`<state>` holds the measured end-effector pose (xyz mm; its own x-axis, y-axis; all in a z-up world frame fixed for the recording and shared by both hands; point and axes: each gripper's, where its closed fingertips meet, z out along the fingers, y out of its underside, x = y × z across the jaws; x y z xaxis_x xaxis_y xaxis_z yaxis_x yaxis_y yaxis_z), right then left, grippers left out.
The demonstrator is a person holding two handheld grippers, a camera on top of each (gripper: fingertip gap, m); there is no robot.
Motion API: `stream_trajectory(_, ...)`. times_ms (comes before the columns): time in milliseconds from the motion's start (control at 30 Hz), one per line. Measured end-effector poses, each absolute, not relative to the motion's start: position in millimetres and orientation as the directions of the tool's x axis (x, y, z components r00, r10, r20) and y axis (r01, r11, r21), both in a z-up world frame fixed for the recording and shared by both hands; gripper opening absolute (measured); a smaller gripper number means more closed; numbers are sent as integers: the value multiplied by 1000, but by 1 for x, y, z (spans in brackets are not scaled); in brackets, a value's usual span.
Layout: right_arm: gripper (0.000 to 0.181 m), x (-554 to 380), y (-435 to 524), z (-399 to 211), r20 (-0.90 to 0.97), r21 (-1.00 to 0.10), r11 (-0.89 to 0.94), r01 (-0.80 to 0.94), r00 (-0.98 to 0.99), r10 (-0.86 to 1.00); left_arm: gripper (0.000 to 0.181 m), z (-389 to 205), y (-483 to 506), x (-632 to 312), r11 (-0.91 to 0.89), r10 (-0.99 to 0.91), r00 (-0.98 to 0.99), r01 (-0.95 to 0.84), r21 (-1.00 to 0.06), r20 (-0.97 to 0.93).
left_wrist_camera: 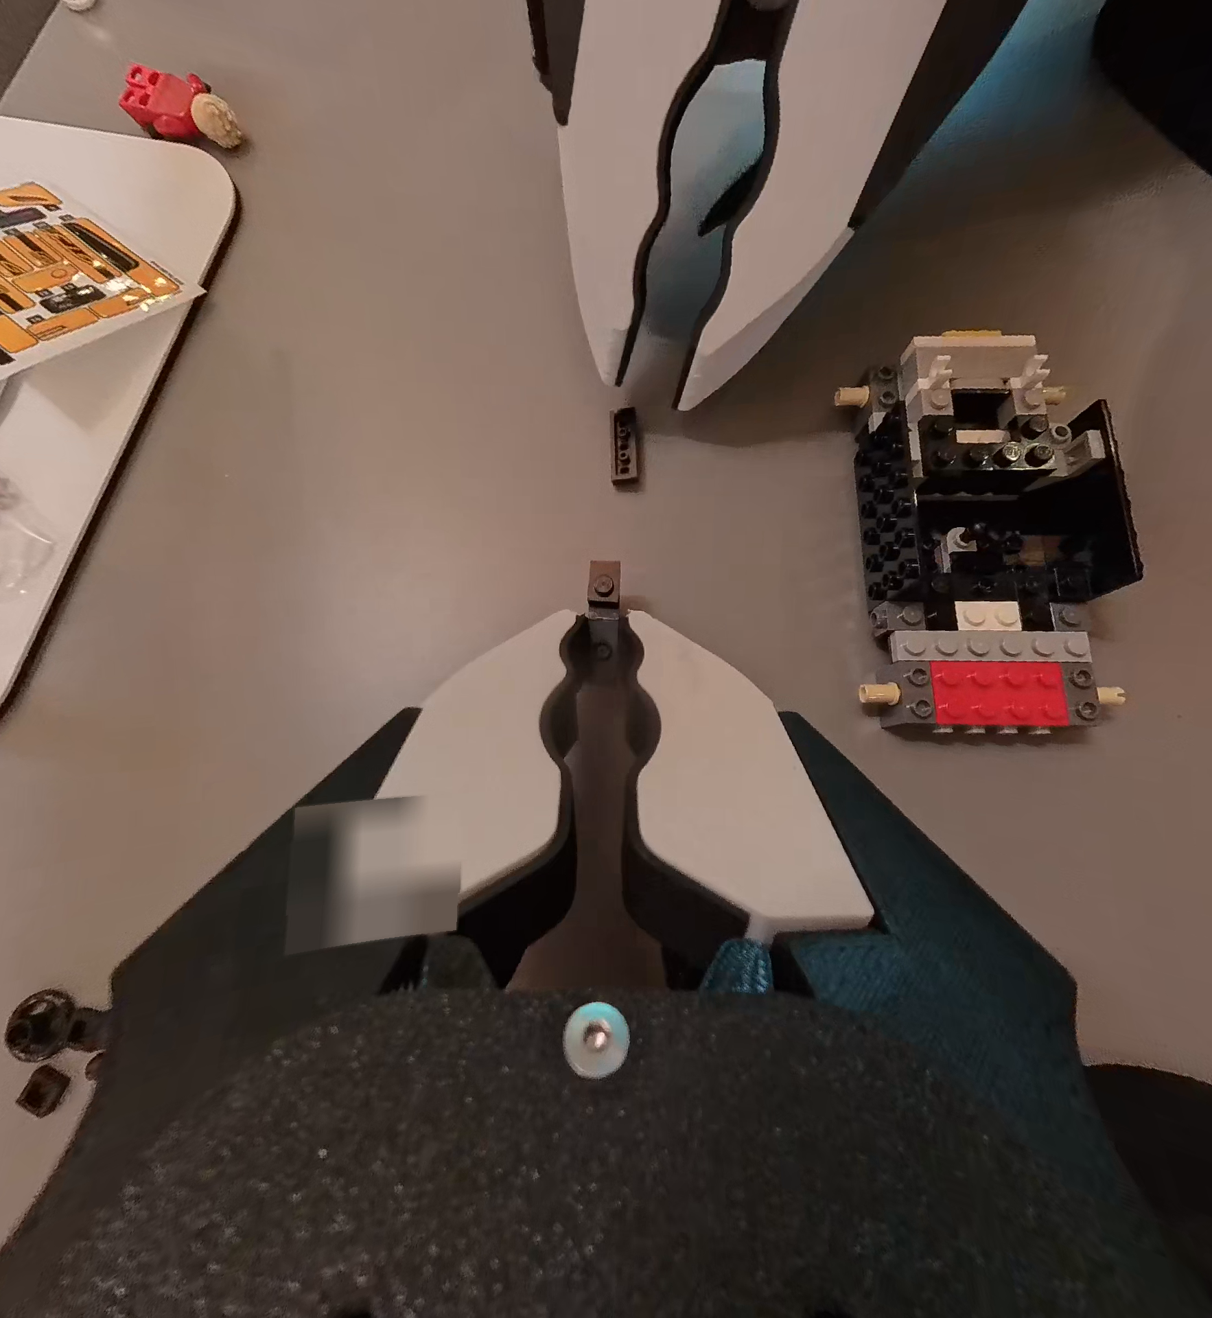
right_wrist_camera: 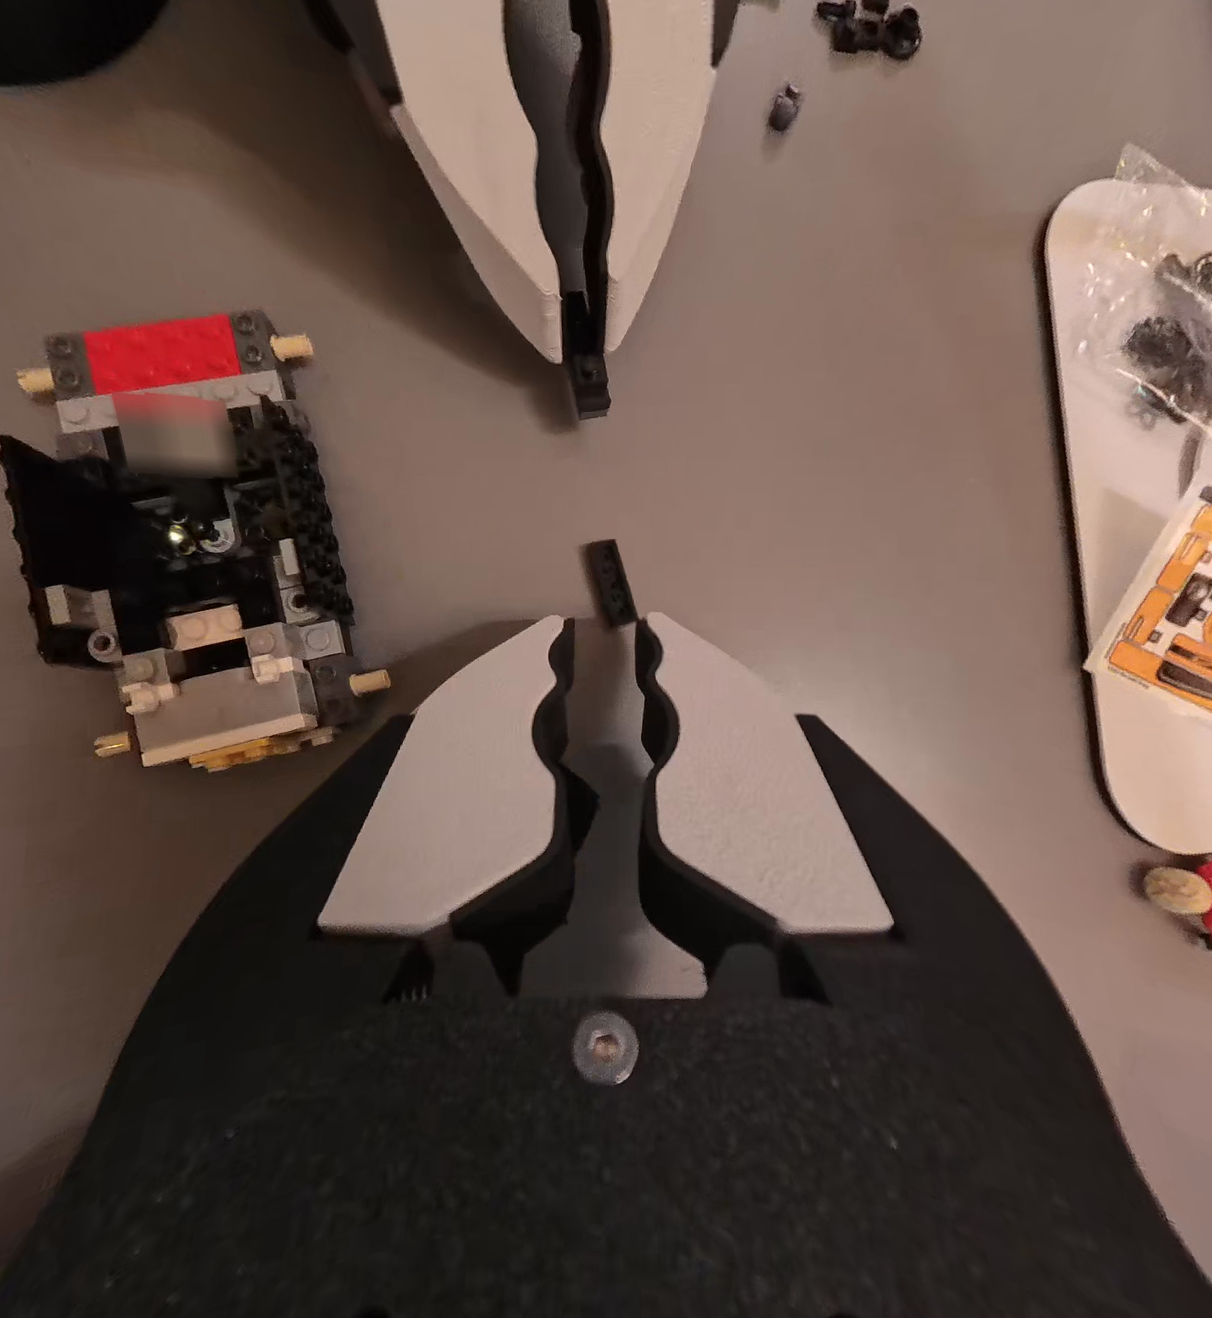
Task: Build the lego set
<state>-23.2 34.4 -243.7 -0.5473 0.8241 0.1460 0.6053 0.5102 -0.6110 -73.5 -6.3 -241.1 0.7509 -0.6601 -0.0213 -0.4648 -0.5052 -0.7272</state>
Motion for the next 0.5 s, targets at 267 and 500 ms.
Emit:
stream_trajectory(267,12,-30,33,-251,183,-604,551,575,-573,799,8,-243,-6,-72,-507,-665,747,-469,-723,-18)
stream_trajectory(500,5,-40,37,-252,195,-588,593,550,-615,764,8,-243,-7,-71,-507,-669,743,-470,-722,-14)
